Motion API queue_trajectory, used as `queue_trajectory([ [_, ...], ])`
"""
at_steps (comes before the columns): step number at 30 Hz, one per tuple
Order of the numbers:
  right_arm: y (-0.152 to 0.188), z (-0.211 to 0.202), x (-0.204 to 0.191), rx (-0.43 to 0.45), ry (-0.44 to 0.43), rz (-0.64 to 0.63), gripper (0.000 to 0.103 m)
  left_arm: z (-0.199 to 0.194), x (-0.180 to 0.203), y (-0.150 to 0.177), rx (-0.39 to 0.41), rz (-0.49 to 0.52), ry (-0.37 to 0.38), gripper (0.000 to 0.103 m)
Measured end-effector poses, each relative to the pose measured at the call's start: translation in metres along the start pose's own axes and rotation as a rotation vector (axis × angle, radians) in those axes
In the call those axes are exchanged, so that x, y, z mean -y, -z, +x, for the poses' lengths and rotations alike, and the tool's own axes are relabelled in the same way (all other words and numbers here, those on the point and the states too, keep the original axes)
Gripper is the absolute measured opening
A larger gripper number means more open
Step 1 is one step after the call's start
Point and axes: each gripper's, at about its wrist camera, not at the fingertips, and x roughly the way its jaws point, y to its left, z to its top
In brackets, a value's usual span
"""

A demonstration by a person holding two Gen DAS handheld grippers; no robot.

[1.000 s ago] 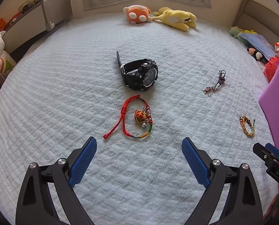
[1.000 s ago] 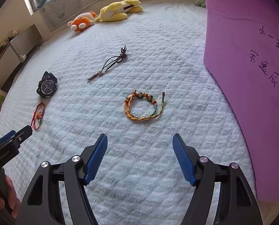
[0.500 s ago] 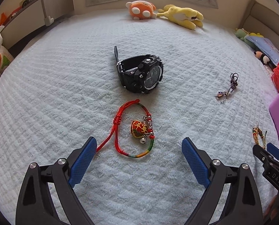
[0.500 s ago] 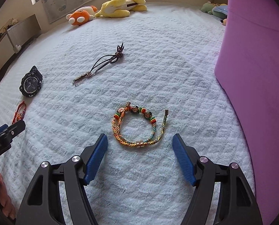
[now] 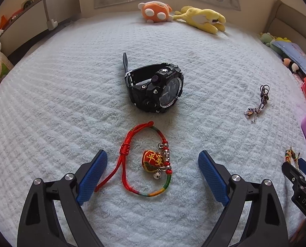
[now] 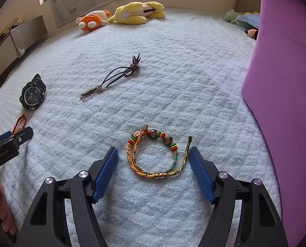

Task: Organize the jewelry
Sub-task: 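Move the left tool to the red-string charm bracelet while the right tool approaches the beaded braided bracelet, then close the left tool on the red-string bracelet while the right tool grips the beaded braided bracelet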

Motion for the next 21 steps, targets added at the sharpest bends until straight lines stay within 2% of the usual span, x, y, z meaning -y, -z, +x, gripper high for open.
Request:
queue_trajectory([
  [1, 0.000, 0.000, 0.000, 0.002, 0.000, 0.000, 0.068, 0.002, 0.000, -0.002, -0.002, 0.000, -0.001, 0.079],
  [5, -0.001, 0.004, -0.003, 0.001, 0.013, -0.007, 0.068, 0.008, 0.003, 0.000, -0.001, 0.012, -0.019, 0.077],
  [10, -0.002, 0.007, -0.009, 0.004, 0.027, -0.023, 0.065, 0.002, 0.006, 0.006, 0.012, 0.028, -0.018, 0.065],
  [11, -0.002, 0.006, -0.010, 0.005, 0.025, -0.027, 0.062, 0.001, 0.006, 0.006, 0.013, 0.029, -0.018, 0.064],
  [14, -0.001, 0.005, -0.019, 0.011, 0.016, -0.063, 0.044, -0.004, 0.008, 0.009, 0.015, 0.033, -0.017, 0.050],
  [16, 0.000, 0.004, -0.024, 0.016, 0.027, -0.082, 0.041, -0.008, 0.010, 0.012, 0.013, 0.047, -0.010, 0.034],
  [17, 0.000, 0.004, -0.023, 0.015, 0.022, -0.074, 0.040, -0.010, 0.011, 0.013, 0.013, 0.056, -0.009, 0.032],
  [18, 0.000, 0.004, -0.021, 0.013, 0.015, -0.063, 0.038, -0.012, 0.012, 0.014, 0.011, 0.062, -0.001, 0.025],
  [19, -0.001, 0.003, -0.021, 0.011, 0.008, -0.055, 0.035, -0.014, 0.012, 0.015, 0.009, 0.068, 0.003, 0.023],
  [21, -0.001, 0.001, -0.022, 0.006, -0.005, -0.060, 0.023, -0.017, 0.012, 0.017, 0.004, 0.072, 0.016, 0.021],
])
